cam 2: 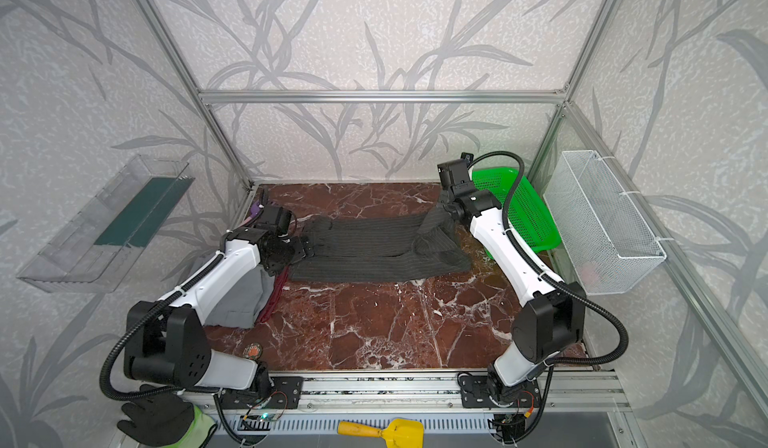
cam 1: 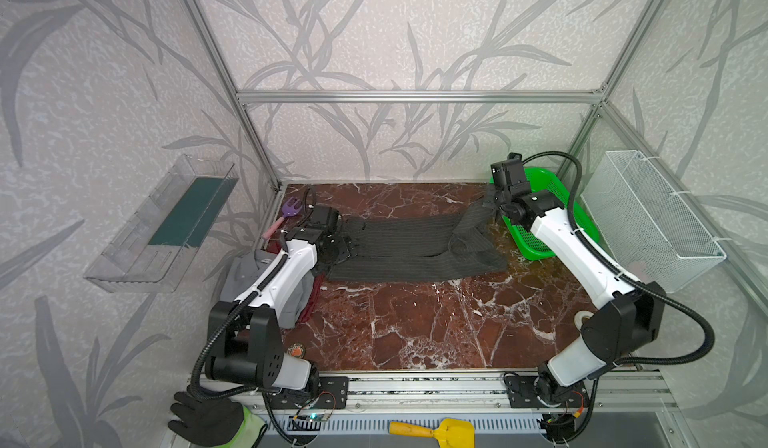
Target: Fold and stack the long sleeve shirts
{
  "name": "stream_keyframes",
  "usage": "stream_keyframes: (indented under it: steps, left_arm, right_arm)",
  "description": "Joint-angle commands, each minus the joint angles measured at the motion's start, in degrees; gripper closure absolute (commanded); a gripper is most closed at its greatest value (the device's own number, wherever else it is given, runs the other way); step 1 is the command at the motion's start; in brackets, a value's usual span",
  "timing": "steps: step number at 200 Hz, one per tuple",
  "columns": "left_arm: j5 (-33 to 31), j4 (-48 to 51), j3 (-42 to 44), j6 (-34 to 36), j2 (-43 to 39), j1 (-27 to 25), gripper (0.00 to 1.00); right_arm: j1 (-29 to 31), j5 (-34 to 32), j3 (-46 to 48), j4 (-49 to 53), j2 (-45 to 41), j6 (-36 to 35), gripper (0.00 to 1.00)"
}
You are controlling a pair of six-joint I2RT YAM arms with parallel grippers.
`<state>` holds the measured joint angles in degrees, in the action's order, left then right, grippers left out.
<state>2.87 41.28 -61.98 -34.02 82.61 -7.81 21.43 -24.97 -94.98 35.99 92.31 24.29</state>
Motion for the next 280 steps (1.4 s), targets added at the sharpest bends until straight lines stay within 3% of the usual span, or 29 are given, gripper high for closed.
stream_keyframes:
  steps: [1, 78, 122, 163, 185, 225, 250, 280]
  left_arm:
    - [-0.02, -0.54, 1.02, 0.96, -2.08, -0.01, 0.06]
    - [0.38, -0.81, 1.07, 1.40, -2.62, -0.03, 0.06]
    - [0.86, -1.11, 0.89, 1.50, -2.79, -0.05, 0.06]
    - [1.97, -2.75, 1.76, 1.93, -4.37, -0.05, 0.06]
    - [3.60, -4.54, 2.59, 1.85, -5.63, 0.00, 0.06]
    - [7.61, -12.03, 5.43, 2.20, -10.74, 0.03, 0.07]
    - [8.98, -18.43, 8.85, 1.22, -15.17, 0.05, 0.07]
    - [11.89, -33.59, 15.92, -2.53, -22.02, -0.01, 0.07]
  right_arm:
    - [0.99, -0.45, -8.65, 7.51, 2.00, -4.03, 1.00]
    - [8.54, -3.56, -45.80, 20.87, 19.50, -19.18, 1.00]
    - [10.90, 0.26, -50.72, 18.29, 21.90, -25.54, 1.00]
    - [13.33, -4.69, -58.08, 25.99, 25.95, -25.36, 1.00]
    - [15.13, -4.08, -56.11, 24.44, 25.30, -27.82, 1.00]
    - [17.61, 9.34, -39.09, 9.11, 17.41, -35.38, 1.00]
    - [17.76, 21.46, -26.60, -0.80, 11.57, -40.25, 1.00]
    - [17.87, 30.43, -15.20, -9.25, 5.83, -41.49, 1.00]
